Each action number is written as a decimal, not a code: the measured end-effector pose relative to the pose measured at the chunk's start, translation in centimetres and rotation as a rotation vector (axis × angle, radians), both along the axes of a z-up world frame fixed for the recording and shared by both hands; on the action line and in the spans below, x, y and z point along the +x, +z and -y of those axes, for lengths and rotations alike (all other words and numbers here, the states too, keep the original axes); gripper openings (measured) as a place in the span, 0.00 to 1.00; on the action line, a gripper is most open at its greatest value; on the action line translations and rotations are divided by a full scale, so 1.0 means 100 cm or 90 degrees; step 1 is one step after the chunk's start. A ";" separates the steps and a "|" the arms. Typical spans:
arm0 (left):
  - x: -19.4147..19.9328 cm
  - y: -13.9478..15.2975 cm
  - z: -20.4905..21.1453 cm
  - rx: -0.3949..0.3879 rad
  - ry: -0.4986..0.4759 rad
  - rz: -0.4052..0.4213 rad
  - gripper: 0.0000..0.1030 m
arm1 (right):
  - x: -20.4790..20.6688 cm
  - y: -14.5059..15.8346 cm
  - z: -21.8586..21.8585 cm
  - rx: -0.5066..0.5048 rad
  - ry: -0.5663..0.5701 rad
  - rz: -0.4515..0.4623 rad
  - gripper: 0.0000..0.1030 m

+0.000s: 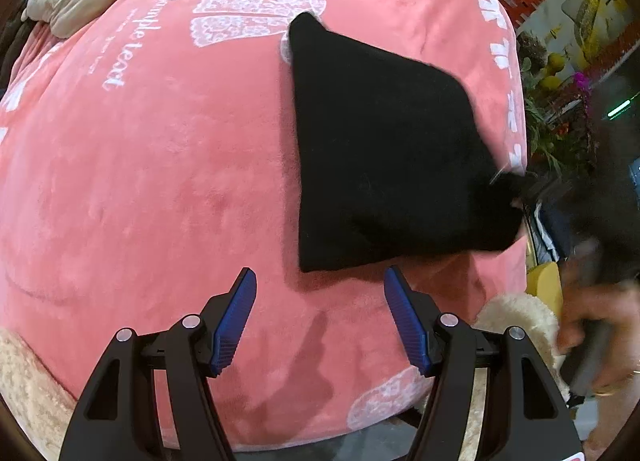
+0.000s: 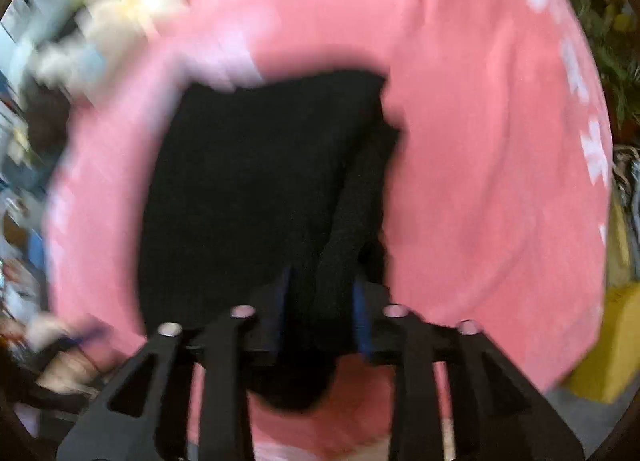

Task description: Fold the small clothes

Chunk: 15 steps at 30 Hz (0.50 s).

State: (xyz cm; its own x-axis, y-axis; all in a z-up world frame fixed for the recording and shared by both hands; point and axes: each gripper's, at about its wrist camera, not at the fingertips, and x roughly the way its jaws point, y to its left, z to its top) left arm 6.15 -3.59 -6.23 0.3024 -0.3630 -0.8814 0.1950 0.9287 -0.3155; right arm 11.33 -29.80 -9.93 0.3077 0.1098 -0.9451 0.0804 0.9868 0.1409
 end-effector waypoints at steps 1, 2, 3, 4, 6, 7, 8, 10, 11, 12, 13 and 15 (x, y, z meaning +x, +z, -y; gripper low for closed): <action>0.000 0.000 0.000 -0.002 0.001 -0.002 0.62 | -0.004 -0.007 0.005 0.007 -0.017 -0.015 0.36; 0.001 0.001 0.001 -0.003 0.000 -0.001 0.62 | -0.010 0.000 0.010 0.040 -0.033 0.006 0.36; 0.001 0.001 0.001 -0.002 -0.002 0.002 0.62 | -0.015 0.012 0.011 0.049 -0.044 0.032 0.36; 0.001 0.002 0.000 0.001 -0.003 0.006 0.64 | -0.019 0.021 0.012 0.045 -0.051 0.051 0.36; 0.001 0.001 -0.001 0.002 -0.002 0.004 0.64 | -0.023 0.039 0.010 0.046 -0.053 0.083 0.36; 0.001 0.000 -0.001 0.001 -0.003 0.002 0.64 | -0.023 0.050 0.007 0.046 -0.046 0.098 0.36; 0.001 -0.002 -0.002 0.002 -0.003 -0.002 0.64 | -0.021 0.058 0.003 0.047 -0.037 0.108 0.36; 0.001 -0.003 -0.002 0.001 -0.005 -0.004 0.64 | -0.009 0.073 -0.009 0.054 -0.006 0.129 0.36; 0.001 -0.002 -0.003 0.001 -0.003 -0.001 0.64 | -0.004 0.078 -0.016 0.063 0.008 0.136 0.36; -0.001 -0.002 -0.005 0.002 0.001 0.002 0.64 | 0.002 0.081 -0.023 0.068 0.024 0.140 0.31; -0.001 -0.002 -0.006 0.002 0.004 0.002 0.64 | 0.012 0.085 -0.031 0.062 0.042 0.146 0.29; -0.004 -0.002 -0.013 -0.001 0.012 -0.004 0.64 | 0.026 0.088 -0.046 0.055 0.067 0.153 0.23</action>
State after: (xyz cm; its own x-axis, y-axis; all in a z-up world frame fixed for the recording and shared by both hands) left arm 5.77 -2.34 -6.44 0.3035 -0.3582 -0.8830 0.1753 0.9318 -0.3178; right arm 13.94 -25.23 -1.11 0.5044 0.2306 -0.8321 -0.0683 0.9713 0.2277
